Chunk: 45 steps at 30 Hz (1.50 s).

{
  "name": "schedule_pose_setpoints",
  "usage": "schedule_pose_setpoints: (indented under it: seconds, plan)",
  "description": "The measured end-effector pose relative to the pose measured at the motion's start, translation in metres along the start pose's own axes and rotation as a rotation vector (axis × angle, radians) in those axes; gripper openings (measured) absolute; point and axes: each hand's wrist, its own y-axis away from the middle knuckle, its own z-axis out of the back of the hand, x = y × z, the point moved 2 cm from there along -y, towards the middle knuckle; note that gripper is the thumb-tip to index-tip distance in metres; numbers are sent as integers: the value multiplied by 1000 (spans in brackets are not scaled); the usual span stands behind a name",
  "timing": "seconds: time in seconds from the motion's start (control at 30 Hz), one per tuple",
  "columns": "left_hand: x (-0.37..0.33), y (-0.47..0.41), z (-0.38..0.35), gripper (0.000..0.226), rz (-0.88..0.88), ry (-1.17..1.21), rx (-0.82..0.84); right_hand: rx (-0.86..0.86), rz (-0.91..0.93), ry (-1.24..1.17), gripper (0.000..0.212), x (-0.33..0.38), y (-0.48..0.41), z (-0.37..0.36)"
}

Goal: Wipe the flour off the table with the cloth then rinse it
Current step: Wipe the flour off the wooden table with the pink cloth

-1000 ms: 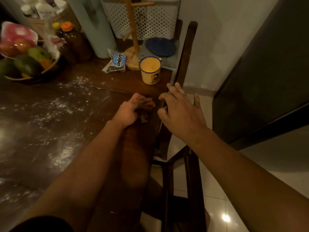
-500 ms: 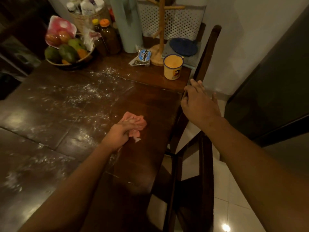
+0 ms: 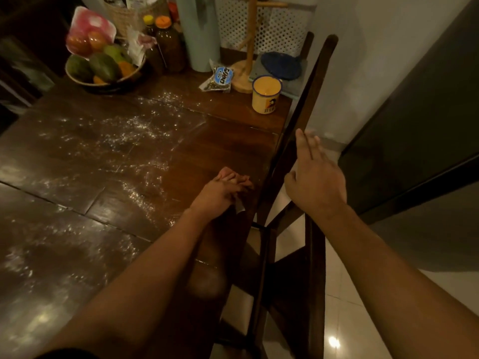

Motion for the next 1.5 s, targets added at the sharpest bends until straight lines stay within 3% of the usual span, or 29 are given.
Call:
schedule_pose_setpoints:
  seconds: [0.17, 0.27, 0.4, 0.47, 0.5, 0.63, 0.73, 0.8, 0.9, 0.97, 1.07, 1.2, 1.33, 1.4, 1.5]
  plan:
    - [-25, -72, 17, 53, 257, -1, -111, -7, -11, 113, 86, 1, -1, -1]
    - [-27, -125, 14, 64, 214, -105, -41, -35, -8, 135, 88, 1, -3, 1]
    - [-49, -156, 11, 58, 150, -239, 69, -33, -14, 129, 89, 0, -5, 0]
    - [-56, -139, 11, 42, 159, -169, 231, -27, -14, 121, 90, 0, -4, -1]
    - [-49, -129, 15, 33, 161, -99, 215, -28, -16, 114, 90, 0, -4, -1]
    - [-19, -104, 33, 37, 294, 141, 158, -30, -22, 97, 89, 1, -4, -3]
    - [-24, -119, 31, 20, 138, 56, 31, -28, -24, 111, 89, 2, -4, -2]
    - [-26, -129, 20, 27, 105, -34, -18, -28, -26, 117, 89, 2, -5, -1]
    - [-28, -125, 3, 41, 47, 36, -55, -23, -30, 134, 88, 2, -4, 0]
    - [-29, -99, 4, 38, -83, 63, 23, -18, -30, 136, 88, 3, -4, 1]
    - [-7, -65, 9, 44, -25, 102, 106, -19, -26, 146, 88, 3, -4, 1]
    - [10, -36, 16, 44, 154, 168, -27, -33, -26, 179, 89, 5, -4, 1]
    - [-6, -31, 1, 52, 345, 303, -356, -41, -32, 184, 91, 5, -3, 1]
    - [-21, -29, -8, 51, 284, 132, -380, -46, -32, 198, 91, 5, -3, 0]
    - [-21, -13, -15, 54, 31, 2, -175, -51, -31, 231, 92, 6, -4, 0]
